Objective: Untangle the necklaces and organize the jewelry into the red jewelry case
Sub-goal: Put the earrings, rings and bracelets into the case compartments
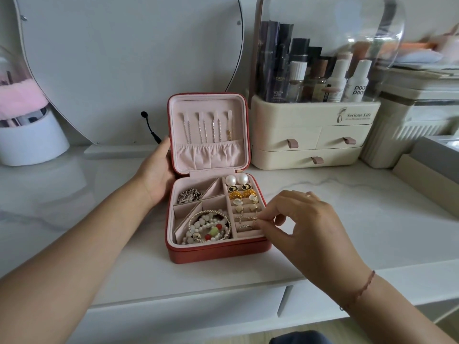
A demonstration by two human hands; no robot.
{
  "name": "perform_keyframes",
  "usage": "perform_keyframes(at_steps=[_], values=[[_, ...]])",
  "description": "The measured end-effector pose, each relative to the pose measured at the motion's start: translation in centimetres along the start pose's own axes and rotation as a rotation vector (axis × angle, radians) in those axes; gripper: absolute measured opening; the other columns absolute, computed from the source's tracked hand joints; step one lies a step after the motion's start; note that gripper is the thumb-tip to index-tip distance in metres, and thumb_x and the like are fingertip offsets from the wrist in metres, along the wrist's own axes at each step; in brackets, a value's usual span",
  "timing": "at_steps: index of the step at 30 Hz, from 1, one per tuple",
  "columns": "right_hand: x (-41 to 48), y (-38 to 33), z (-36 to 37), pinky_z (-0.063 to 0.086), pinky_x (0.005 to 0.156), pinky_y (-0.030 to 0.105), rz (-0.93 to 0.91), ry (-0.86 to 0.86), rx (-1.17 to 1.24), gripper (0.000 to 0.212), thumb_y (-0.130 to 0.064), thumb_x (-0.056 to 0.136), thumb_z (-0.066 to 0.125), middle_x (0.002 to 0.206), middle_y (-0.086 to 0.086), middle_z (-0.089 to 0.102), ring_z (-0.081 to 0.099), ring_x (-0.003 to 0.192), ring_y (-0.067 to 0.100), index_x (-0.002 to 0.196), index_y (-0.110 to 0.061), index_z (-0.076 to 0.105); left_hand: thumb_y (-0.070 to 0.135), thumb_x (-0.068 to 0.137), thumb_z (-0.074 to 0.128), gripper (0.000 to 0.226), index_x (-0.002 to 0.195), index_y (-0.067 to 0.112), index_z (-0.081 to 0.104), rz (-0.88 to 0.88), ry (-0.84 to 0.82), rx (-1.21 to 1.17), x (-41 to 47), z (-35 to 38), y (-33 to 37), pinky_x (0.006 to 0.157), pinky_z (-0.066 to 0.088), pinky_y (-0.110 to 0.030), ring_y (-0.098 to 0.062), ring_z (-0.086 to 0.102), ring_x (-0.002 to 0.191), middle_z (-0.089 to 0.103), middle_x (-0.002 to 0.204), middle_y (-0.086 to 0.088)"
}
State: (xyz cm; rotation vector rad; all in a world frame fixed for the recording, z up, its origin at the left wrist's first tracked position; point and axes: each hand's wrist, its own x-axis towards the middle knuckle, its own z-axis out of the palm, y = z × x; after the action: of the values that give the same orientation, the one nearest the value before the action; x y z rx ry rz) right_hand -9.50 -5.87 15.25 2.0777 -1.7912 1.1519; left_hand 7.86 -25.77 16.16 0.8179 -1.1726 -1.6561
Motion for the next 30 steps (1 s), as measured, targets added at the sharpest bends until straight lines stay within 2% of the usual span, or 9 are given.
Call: perform_keyframes(at_steps=[2, 7, 11, 17, 21, 24, 27, 30], values=[[-0.1, 0.0, 0.1, 0.038, 0.065, 0.022, 0.008, 0.022, 0.018, 0.006, -0.020, 0.073, 0.065, 0.065, -0.016, 0.058, 0.050, 0.061, 0.003, 0.067, -0.022, 0.063, 0.046, 0.097, 0.044, 0.042, 0.124, 0.020, 0.063, -0.005, -0.007, 0.009, 0.0, -0.1, 0.0, 0.088, 0.054, -0.033, -0.020, 0.066, 0.108, 0.069, 0.118, -0.005], [-0.5, 0.1, 0.1, 0.036, 0.066, 0.023, -0.011, 0.015, -0.033, 0.007, -0.021, 0.075, 0.064, 0.070, -0.015, 0.058, 0.048, 0.066, 0.004, 0.068, -0.023, 0.062, 0.045, 0.097, 0.044, 0.038, 0.118, 0.022, 0.065, -0.005, -0.002, 0.014, 0.0, -0.1, 0.0, 0.084, 0.055, -0.031, -0.018, 0.068, 0.103, 0.070, 0.115, -0.003], [-0.9, 0.5, 0.0, 0.032, 0.068, 0.016, -0.020, -0.025, -0.065, 0.013, -0.032, 0.083, 0.053, 0.076, -0.016, 0.052, 0.040, 0.071, 0.001, 0.072, -0.027, 0.059, 0.043, 0.098, 0.042, 0.034, 0.109, 0.023, 0.067, 0.023, 0.005, 0.022, -0.1, 0.0, -0.1, 0.070, 0.058, -0.024, -0.013, 0.071, 0.092, 0.073, 0.107, 0.000], [-1.1, 0.9, -0.2, 0.036, 0.068, 0.016, -0.004, -0.032, -0.025, 0.018, -0.037, 0.085, 0.051, 0.080, -0.018, 0.053, 0.042, 0.073, -0.002, 0.081, -0.030, 0.067, 0.045, 0.098, 0.042, 0.041, 0.125, 0.021, 0.062, 0.004, 0.001, 0.014, 0.0, -0.1, 0.0, 0.073, 0.058, -0.026, -0.017, 0.068, 0.103, 0.070, 0.116, -0.003], [-1.4, 0.8, -0.4, 0.041, 0.066, 0.022, -0.010, -0.043, 0.027, 0.023, -0.038, 0.086, 0.049, 0.083, -0.017, 0.054, 0.046, 0.078, -0.003, 0.090, -0.032, 0.071, 0.043, 0.099, 0.040, 0.038, 0.121, 0.022, 0.064, 0.025, 0.007, 0.036, 0.0, -0.1, -0.1, 0.065, 0.057, -0.022, -0.013, 0.071, 0.091, 0.073, 0.108, 0.000], [-1.4, 0.8, -0.4, 0.040, 0.066, 0.020, 0.001, -0.081, 0.034, 0.026, -0.041, 0.087, 0.048, 0.083, -0.018, 0.054, 0.048, 0.081, -0.002, 0.089, -0.032, 0.072, 0.043, 0.099, 0.040, 0.039, 0.123, 0.022, 0.063, 0.031, 0.015, 0.035, 0.0, -0.1, -0.1, 0.063, 0.056, -0.022, -0.012, 0.071, 0.089, 0.073, 0.109, 0.000], [-0.7, 0.7, -0.6, 0.038, 0.063, 0.013, 0.095, -0.113, 0.178, 0.018, -0.041, 0.087, 0.056, 0.084, -0.017, 0.057, 0.055, 0.082, 0.005, 0.087, -0.032, 0.072, 0.043, 0.099, 0.041, 0.039, 0.123, 0.021, 0.063, 0.035, 0.020, 0.037, 0.0, -0.1, -0.1, 0.065, 0.057, -0.023, -0.013, 0.071, 0.093, 0.072, 0.111, -0.001], [1.4, 1.7, -0.2, 0.041, 0.072, 0.012, 0.250, -0.044, 0.378, 0.013, -0.032, 0.089, 0.059, 0.093, -0.014, 0.064, 0.059, 0.086, 0.003, 0.095, -0.030, 0.070, 0.043, 0.099, 0.041, 0.038, 0.117, 0.021, 0.065, 0.030, 0.004, 0.026, -0.3, 0.2, 0.0, 0.061, 0.056, -0.022, -0.013, 0.072, 0.086, 0.074, 0.102, -0.001]])
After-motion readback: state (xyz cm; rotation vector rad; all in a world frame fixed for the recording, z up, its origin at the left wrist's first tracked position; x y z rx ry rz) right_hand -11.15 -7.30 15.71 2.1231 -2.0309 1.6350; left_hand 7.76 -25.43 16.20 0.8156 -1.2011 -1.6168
